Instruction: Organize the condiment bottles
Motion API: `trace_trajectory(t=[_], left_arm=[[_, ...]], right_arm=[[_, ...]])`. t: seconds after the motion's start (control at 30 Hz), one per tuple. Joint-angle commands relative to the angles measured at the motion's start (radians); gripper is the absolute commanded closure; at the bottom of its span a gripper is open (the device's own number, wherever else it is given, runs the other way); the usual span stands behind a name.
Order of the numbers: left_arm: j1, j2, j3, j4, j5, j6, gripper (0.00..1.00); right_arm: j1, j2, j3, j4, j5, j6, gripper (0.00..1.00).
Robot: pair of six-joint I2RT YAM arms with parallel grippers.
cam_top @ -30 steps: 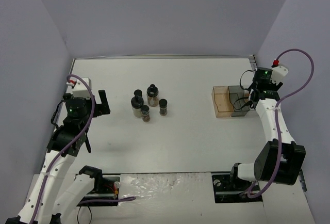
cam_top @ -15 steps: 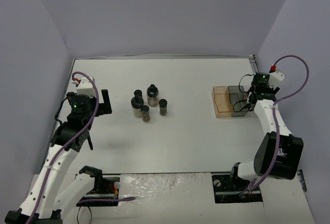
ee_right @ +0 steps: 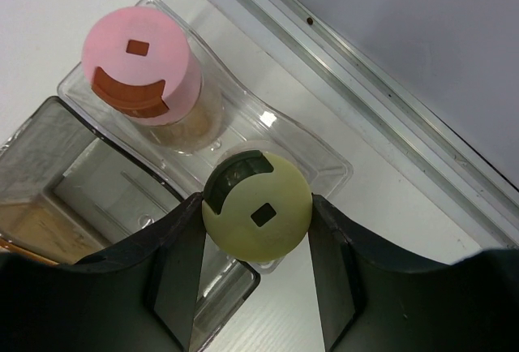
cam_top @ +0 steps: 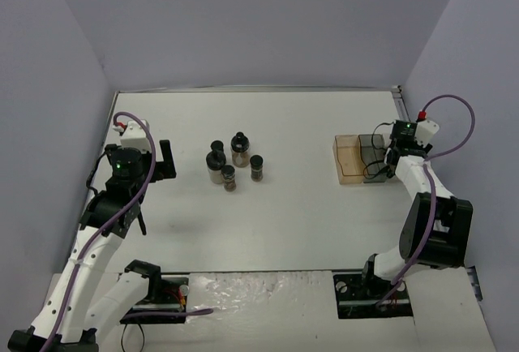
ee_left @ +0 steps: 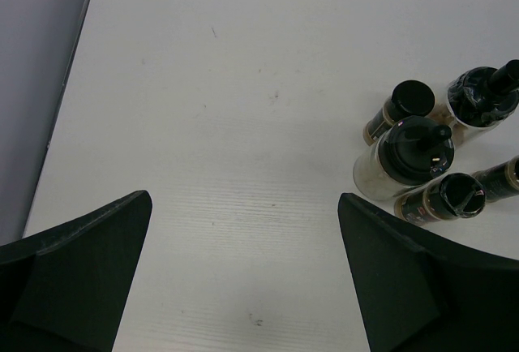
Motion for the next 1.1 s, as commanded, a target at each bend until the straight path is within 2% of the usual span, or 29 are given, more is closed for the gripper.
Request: trace_trajectory(t=[0.0, 0.03, 0.13, 0.23, 0.37, 0.47, 0.6, 0.77, 0.93, 1.07], left_arm=[[-0.003, 0.002, 0.026, 0.068, -0.008, 0.002, 0.03], [-0.003, 0.002, 0.026, 0.068, -0.008, 0.001, 0.03], [-0.003, 0.007, 0.026, 0.070, -0.008, 0.002, 0.03], [-0.003, 0.015, 0.026, 0.069, -0.009, 0.000, 0.03], [-0.002, 0.028, 0.029, 0.070, -0.008, -0.005, 0.03], [-0.001, 0.042, 0.033, 0.068, -0.009, -0.009, 0.03], [0.001, 0.047, 0.040, 0.062, -0.005, -0.011, 0.03], [0.006, 0.036, 0.041, 0.054, -0.011, -0.012, 0.03], [0.007, 0.020, 0.038, 0.050, -0.016, -0.013, 0.03], [0.009, 0.005, 0.037, 0.049, -0.020, -0.012, 0.03]], right_arm=[[-0.004, -0.006, 0.004, 0.070, 0.000, 0.027, 0.59], [-0.004, -0.011, 0.003, 0.069, -0.003, 0.027, 0.57], [-0.002, -0.040, 0.010, 0.049, -0.016, 0.025, 0.43], [0.007, -0.093, 0.020, 0.018, -0.037, 0.020, 0.26], [0.060, -0.189, 0.040, -0.014, -0.060, -0.014, 0.17], [0.188, -0.263, 0.106, -0.045, -0.067, -0.069, 0.11], [0.382, -0.236, 0.201, -0.038, -0.253, -0.201, 0.03], [0.621, -0.099, 0.351, -0.037, -0.465, -0.384, 0.00], [0.706, 0.067, 0.447, -0.024, -0.702, -0.542, 0.00], [0.755, 0.178, 0.515, -0.025, -0.785, -0.614, 0.00]])
